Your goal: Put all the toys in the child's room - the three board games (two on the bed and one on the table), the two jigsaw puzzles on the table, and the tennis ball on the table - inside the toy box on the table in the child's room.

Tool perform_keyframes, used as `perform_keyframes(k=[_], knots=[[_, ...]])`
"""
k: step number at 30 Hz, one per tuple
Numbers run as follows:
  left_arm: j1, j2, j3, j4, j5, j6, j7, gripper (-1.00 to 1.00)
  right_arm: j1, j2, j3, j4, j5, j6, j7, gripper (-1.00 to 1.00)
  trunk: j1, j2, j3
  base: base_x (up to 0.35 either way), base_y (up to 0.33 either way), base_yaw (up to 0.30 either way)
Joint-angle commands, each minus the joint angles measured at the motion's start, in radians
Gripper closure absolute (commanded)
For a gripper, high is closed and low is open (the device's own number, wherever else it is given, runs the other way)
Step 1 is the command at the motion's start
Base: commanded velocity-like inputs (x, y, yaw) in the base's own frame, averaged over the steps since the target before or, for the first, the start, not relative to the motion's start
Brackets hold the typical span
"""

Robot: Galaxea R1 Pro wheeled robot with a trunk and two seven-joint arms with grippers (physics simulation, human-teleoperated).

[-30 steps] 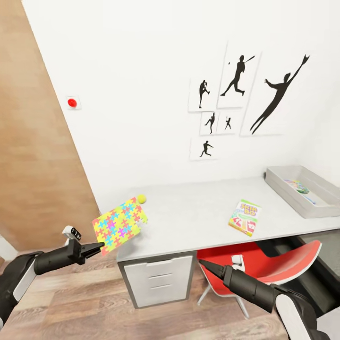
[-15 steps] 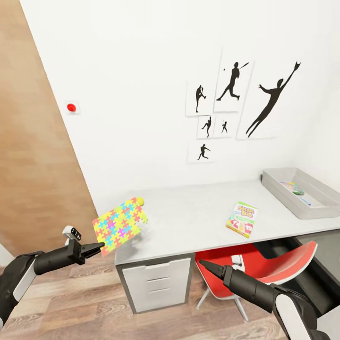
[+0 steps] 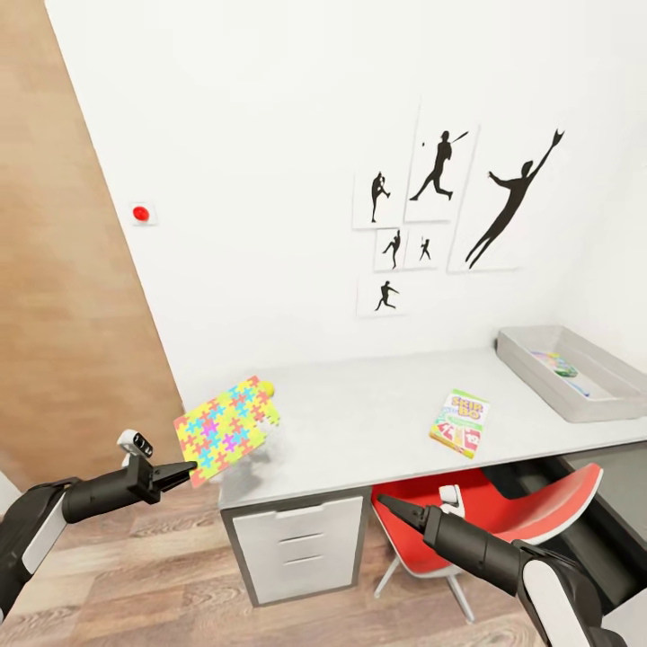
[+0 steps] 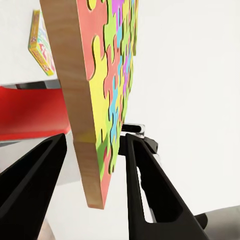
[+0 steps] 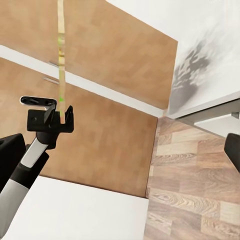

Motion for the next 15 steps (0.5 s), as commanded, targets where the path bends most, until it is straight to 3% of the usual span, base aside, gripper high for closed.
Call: perform_keyframes(k=[1, 15], knots=[[-0.001, 0.002, 0.0, 0.0, 0.001, 0.011, -0.003, 1.0, -0.001, 0.0, -0.001, 0.0, 0.002, 0.005, 0.004, -1.0, 0.001, -0.002, 0.0, 0.0, 0.0, 0.0], [-0.001, 0.004, 0.0, 0.001, 0.0, 0.011, -0.002, 1.0, -0.001, -0.001, -0.002, 0.0, 0.001, 0.006, 0.008, -1.0, 0.001, -0.002, 0.012, -0.004, 0.0, -0.001]])
